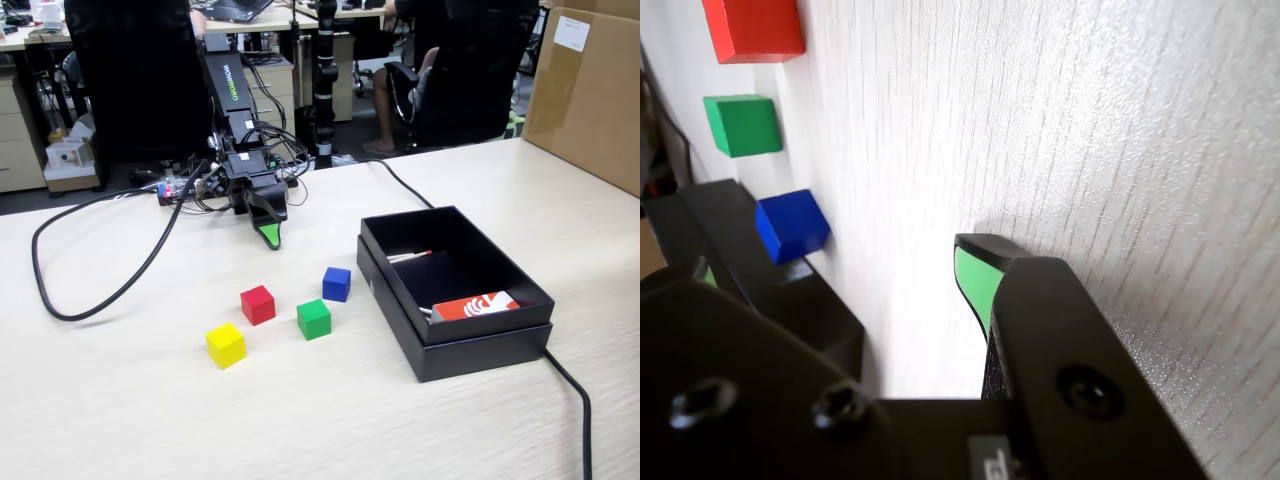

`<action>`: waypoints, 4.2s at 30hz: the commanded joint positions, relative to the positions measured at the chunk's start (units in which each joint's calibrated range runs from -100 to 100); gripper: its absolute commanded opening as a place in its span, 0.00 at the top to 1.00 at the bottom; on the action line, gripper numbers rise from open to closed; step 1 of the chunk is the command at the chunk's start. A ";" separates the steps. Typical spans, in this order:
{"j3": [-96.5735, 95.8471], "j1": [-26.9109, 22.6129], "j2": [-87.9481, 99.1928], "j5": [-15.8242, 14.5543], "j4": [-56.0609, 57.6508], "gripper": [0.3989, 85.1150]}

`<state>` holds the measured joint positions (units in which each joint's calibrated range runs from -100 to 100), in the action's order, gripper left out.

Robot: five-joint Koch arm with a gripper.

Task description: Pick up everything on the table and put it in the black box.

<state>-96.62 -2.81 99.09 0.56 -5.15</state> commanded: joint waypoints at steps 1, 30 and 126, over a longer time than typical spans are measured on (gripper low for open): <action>-0.29 0.05 -0.47 0.15 3.21 0.44; -0.29 -3.22 -0.24 0.15 3.12 0.44; 110.77 -12.31 -87.56 -17.29 59.88 0.57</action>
<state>11.46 -15.36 1.36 -17.12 53.93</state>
